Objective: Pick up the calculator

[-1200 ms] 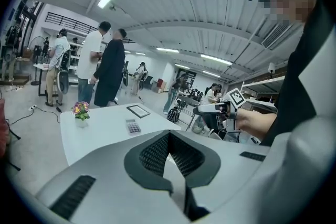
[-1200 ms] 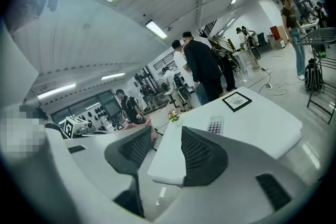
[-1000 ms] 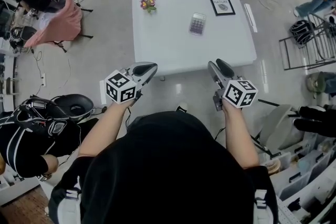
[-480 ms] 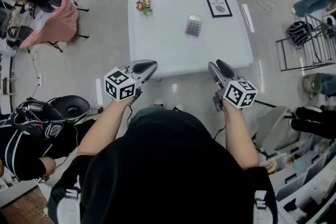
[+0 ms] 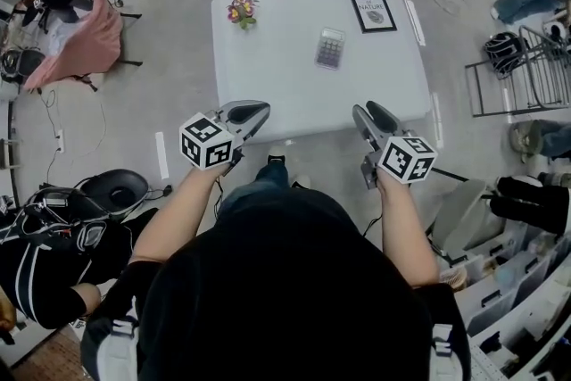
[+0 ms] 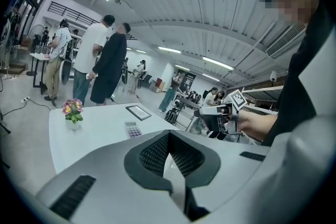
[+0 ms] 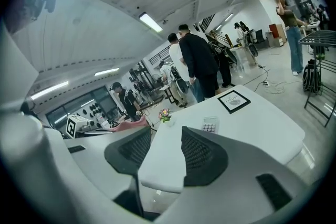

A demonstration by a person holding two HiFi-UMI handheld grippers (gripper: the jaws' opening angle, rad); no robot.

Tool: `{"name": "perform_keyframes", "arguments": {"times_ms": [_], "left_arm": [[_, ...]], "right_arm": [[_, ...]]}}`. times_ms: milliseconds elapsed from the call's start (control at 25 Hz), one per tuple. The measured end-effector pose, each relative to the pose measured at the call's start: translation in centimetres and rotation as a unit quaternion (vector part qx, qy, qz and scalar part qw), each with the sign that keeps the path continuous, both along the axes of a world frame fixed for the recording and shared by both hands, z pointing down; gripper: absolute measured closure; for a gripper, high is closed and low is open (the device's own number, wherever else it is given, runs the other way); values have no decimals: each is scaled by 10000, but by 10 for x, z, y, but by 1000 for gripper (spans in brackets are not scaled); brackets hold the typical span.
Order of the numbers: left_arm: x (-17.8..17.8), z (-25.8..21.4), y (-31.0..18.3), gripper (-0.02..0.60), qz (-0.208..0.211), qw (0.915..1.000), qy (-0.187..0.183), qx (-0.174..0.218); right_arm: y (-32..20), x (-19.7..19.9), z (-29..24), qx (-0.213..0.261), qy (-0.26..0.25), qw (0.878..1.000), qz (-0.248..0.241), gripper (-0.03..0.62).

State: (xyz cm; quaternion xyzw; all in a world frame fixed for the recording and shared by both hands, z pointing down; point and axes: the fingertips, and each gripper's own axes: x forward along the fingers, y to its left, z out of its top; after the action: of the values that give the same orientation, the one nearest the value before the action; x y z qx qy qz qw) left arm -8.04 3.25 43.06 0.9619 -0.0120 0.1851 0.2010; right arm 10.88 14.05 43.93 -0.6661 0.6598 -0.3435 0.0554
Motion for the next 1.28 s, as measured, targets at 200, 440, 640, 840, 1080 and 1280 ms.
{"name": "perform_keyframes", "arguments": {"times_ms": [200, 440, 640, 840, 1080, 1280], "left_arm": [[6, 0, -51, 566, 16, 10000, 60, -12], [9, 7, -87, 566, 122, 9998, 60, -123], [21, 12, -109, 565, 349, 9992, 80, -195], [31, 14, -125, 566, 604, 9978, 124, -254], [38, 12, -124, 566, 702, 9972, 194, -180], [35, 17, -128, 566, 675, 9973, 153, -255]], "right_arm": [[-41, -2, 1, -42, -100, 9999, 36, 402], [-81, -3, -4, -28, -37, 10000, 70, 402], [-104, 4, -6, -71, 3, 9997, 217, 402], [-120, 3, -12, -32, 145, 9994, 308, 402], [-113, 11, -14, -10, 205, 9991, 359, 402], [-122, 22, -23, 55, 277, 9988, 396, 402]]}}
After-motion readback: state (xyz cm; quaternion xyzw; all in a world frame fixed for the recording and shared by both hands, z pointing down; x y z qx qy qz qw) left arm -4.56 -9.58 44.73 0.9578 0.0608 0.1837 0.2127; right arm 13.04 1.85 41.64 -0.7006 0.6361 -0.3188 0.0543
